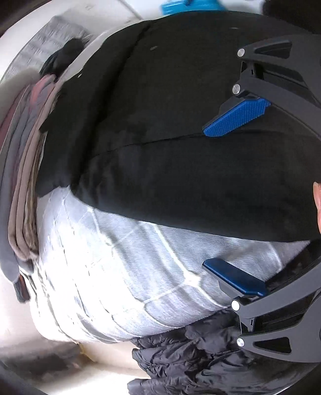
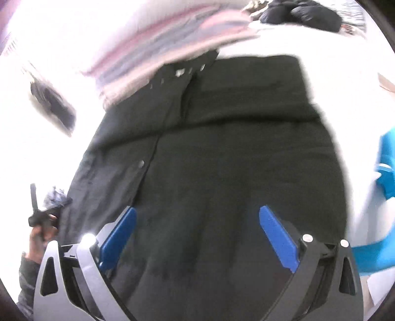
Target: Fold large clothes
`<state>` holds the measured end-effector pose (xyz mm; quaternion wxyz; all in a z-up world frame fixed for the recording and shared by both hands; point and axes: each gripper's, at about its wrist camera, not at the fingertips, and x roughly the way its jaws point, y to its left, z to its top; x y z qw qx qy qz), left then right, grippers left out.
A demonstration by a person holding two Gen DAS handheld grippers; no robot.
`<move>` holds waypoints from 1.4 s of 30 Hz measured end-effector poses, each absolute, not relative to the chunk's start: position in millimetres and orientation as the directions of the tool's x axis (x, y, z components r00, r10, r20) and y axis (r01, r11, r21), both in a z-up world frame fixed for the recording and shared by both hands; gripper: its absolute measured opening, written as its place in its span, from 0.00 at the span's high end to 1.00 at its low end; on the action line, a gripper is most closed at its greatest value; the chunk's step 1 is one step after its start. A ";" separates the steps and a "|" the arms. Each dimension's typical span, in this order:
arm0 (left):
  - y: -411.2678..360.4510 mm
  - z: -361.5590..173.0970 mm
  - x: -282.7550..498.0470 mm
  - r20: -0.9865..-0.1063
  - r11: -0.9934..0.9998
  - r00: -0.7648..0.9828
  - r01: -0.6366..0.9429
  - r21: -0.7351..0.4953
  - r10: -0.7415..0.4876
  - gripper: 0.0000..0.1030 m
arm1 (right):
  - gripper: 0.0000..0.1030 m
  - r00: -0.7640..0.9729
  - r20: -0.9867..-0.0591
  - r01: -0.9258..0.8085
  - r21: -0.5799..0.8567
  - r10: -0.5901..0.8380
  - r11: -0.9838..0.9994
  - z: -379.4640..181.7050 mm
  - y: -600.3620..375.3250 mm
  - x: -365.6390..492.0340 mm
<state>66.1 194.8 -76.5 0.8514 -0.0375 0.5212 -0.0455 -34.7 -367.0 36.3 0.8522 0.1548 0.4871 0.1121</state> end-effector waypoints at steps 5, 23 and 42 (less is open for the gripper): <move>211.7 -75.0 37.8 -0.865 0.967 0.435 0.053 -0.251 -0.248 0.07 | 0.07 0.392 -0.869 0.088 0.363 0.302 0.928 30.5 -467.8 -88.8; 295.0 -98.7 -68.0 -0.766 0.775 0.449 -0.216 -0.593 -0.461 0.07 | 0.07 0.219 -0.408 0.039 0.911 0.886 0.410 -139.5 -525.8 -130.6; 224.8 -132.0 -83.3 -0.721 0.726 0.289 -0.113 -0.679 -0.629 0.28 | 0.11 0.182 -0.229 -0.134 0.958 0.956 0.254 -112.6 -512.7 -156.3</move>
